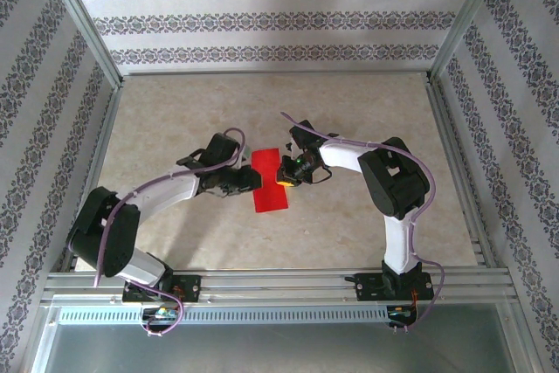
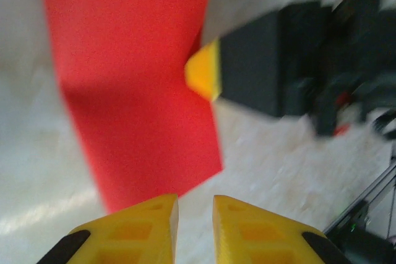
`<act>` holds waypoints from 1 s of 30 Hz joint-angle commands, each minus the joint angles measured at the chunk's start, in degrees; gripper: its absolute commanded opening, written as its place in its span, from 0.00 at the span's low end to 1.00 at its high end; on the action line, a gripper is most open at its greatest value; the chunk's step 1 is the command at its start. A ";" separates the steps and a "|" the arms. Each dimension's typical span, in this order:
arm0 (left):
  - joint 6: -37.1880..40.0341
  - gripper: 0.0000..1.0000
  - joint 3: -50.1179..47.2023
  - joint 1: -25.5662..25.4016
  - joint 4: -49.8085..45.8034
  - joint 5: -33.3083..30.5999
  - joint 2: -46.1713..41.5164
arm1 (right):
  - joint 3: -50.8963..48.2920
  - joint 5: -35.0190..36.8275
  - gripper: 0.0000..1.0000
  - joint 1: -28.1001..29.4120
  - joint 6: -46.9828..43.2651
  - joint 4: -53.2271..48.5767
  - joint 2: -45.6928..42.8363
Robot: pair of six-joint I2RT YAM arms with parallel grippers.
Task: Fold a paper plane with a square sheet of paper (pick it up from the middle)
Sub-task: First fold the square sheet of paper in half at the center of the table.
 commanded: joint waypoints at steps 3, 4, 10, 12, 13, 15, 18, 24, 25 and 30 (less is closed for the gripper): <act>-2.89 0.21 4.36 0.72 8.13 -3.17 9.59 | -4.07 16.38 0.13 -1.67 -1.12 -10.86 7.28; -3.13 0.21 4.78 0.89 9.22 -3.12 11.09 | -4.03 15.96 0.13 -1.67 -1.12 -10.86 7.48; -5.59 0.21 3.08 2.78 15.97 -1.43 16.40 | -3.67 15.87 0.13 -1.67 -1.47 -11.17 8.04; -5.98 0.20 2.12 3.92 16.89 -1.41 17.19 | -3.82 16.23 0.13 -1.72 -1.60 -11.47 8.03; -6.23 0.21 1.59 4.60 17.41 -1.16 17.57 | -3.74 16.63 0.13 -1.70 -1.81 -11.77 8.01; -6.63 0.20 0.56 5.77 18.00 -1.10 17.82 | -3.81 18.19 0.13 -1.59 -2.37 -12.69 8.05; -6.12 0.21 -0.61 7.87 16.57 -2.21 17.68 | -3.46 22.92 0.13 -1.06 -3.88 -15.07 7.92; -2.18 0.20 -1.36 13.03 12.66 -3.70 15.93 | -4.30 24.27 0.13 -1.50 -5.03 -15.35 8.31; -1.59 0.20 -1.10 13.79 11.95 -3.70 15.08 | -4.34 24.19 0.13 -1.54 -5.08 -15.35 8.20; -1.92 0.21 0.72 13.52 13.29 0.93 10.39 | -4.16 23.24 0.13 -1.59 -4.89 -15.08 7.92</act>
